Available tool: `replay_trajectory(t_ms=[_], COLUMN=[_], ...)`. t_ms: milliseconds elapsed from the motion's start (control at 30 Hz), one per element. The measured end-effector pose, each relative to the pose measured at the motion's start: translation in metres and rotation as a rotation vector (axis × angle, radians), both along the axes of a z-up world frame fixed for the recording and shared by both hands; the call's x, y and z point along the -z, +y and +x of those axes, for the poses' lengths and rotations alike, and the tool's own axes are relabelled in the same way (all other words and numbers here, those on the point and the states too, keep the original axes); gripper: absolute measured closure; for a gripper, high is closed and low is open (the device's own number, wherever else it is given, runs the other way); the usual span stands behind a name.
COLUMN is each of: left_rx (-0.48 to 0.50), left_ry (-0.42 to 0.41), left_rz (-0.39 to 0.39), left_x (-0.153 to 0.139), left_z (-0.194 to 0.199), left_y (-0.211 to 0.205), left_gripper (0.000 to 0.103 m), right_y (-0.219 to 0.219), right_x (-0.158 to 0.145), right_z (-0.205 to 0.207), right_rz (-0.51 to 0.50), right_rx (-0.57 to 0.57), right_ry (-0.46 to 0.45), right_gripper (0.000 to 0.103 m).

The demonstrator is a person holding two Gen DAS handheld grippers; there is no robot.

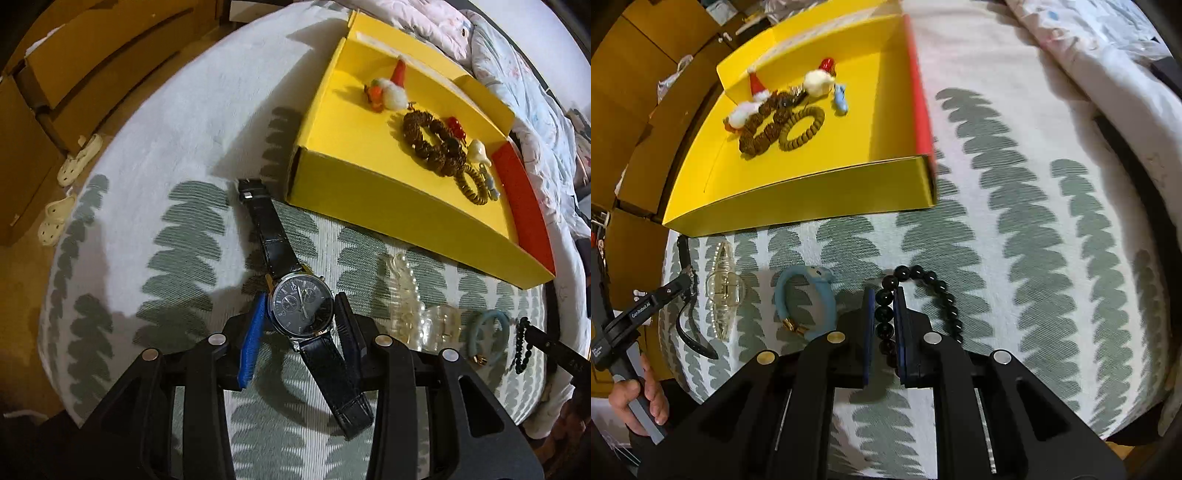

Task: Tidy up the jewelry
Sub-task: 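Carry the bracelet and watch out of the box and release them on the bed, then grasp the brown coiled bracelet with the right tool while the left tool grasps the brown bead bracelet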

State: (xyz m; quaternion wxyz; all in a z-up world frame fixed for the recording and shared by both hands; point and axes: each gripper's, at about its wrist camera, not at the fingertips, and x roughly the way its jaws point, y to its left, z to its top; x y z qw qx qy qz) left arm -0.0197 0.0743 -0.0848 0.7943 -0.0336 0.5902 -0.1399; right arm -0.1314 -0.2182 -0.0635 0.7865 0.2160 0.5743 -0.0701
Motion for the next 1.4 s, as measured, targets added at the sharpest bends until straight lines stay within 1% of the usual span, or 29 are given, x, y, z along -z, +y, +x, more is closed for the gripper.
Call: replay_trajectory(t_ms=[67, 133, 167, 200, 233, 267, 367, 433, 500, 533, 600, 633, 667, 700, 767, 833, 900, 1000, 1067, 1133, 1200, 1267, 1333, 1400], left_rx=[-0.008, 0.013, 0.019, 0.017, 0.016, 0.016, 0.015, 0.02, 0.026, 0.023, 0.041, 0.055, 0.062, 0.066, 0.081, 0.098, 0.103, 0.095, 0.097, 0.098, 0.108, 0.111, 0.111, 0.115], left_ry=[0.024, 0.025, 0.019, 0.019, 0.034, 0.037, 0.027, 0.027, -0.004, -0.013, -0.026, -0.046, -0.082, -0.108, -0.154, -0.161, -0.148, -0.108, -0.076, -0.059, -0.042, -0.028, -0.005, 0.013], left_rz=[0.006, 0.01, 0.019, 0.019, -0.001, -0.011, 0.022, 0.005, 0.025, 0.021, -0.035, -0.047, -0.051, -0.049, -0.05, -0.04, -0.043, -0.029, -0.008, 0.012, 0.03, 0.056, 0.07, 0.069], left_x=[0.007, 0.009, 0.01, 0.011, 0.011, 0.01, 0.006, 0.002, -0.008, -0.013, -0.029, -0.039, -0.05, -0.058, -0.075, -0.082, -0.084, -0.077, -0.065, -0.055, -0.045, -0.035, -0.027, -0.021], left_z=[0.003, 0.003, 0.004, 0.004, 0.005, 0.005, 0.005, 0.003, 0.001, -0.001, -0.004, -0.005, -0.006, -0.007, -0.001, 0.017, 0.039, 0.072, 0.094, 0.108, 0.119, 0.129, 0.135, 0.138], left_y=[-0.001, -0.005, -0.006, -0.006, -0.005, -0.005, -0.007, -0.007, -0.009, -0.008, -0.009, -0.012, -0.015, -0.019, -0.028, -0.039, -0.052, -0.07, -0.086, -0.096, -0.107, -0.116, -0.12, -0.125], left_gripper=[0.064, 0.064, 0.063, 0.06, 0.05, 0.043, 0.04, 0.04, 0.038, 0.038, 0.037, 0.035, 0.033, 0.032, 0.026, 0.025, 0.025, 0.025, 0.025, 0.025, 0.025, 0.025, 0.025, 0.025], right_y=[0.002, 0.004, 0.005, 0.005, 0.005, 0.006, 0.007, 0.011, 0.016, 0.018, 0.022, 0.023, 0.023, 0.023, 0.021, 0.018, 0.016, 0.014, 0.013, 0.011, 0.011, 0.012, 0.016, 0.02], right_x=[0.005, 0.009, 0.01, 0.01, 0.01, 0.01, 0.0, -0.011, -0.024, -0.032, -0.044, -0.051, -0.058, -0.06, -0.063, -0.062, -0.058, -0.054, -0.044, -0.036, -0.03, -0.025, -0.02, -0.016], right_z=[0.005, 0.01, 0.011, 0.011, 0.011, 0.011, 0.007, 0.007, 0.007, 0.007, 0.011, 0.013, 0.016, 0.02, 0.032, 0.042, 0.06, 0.08, 0.098, 0.112, 0.126, 0.139, 0.149, 0.157], right_rz=[-0.003, -0.012, -0.012, -0.011, -0.015, -0.021, -0.035, -0.055, -0.051, -0.041, -0.039, -0.032, -0.012, -0.003, -0.017, 0.014, -0.006, 0.011, 0.0, 0.004, -0.02, -0.017, -0.047, -0.07], right_rx=[-0.006, -0.012, -0.018, -0.018, -0.021, -0.024, -0.026, -0.037, -0.06, -0.067, -0.07, -0.077, -0.085, -0.083, -0.065, -0.062, -0.038, -0.053, -0.058, -0.055, -0.05, -0.058, -0.059, -0.064], right_ry=[0.012, 0.025, 0.033, 0.037, 0.046, 0.054, 0.03, 0.004, -0.043, -0.075, -0.115, -0.143, -0.193, -0.211, -0.22, -0.251, -0.214, -0.243, -0.209, -0.2, -0.17, -0.172, -0.146, -0.143], right_gripper=[0.092, 0.091, 0.085, 0.084, 0.083, 0.083, 0.083, 0.083, 0.083, 0.083, 0.083, 0.083, 0.083, 0.083, 0.082, 0.082, 0.082, 0.082, 0.082, 0.082, 0.082, 0.082, 0.082, 0.082])
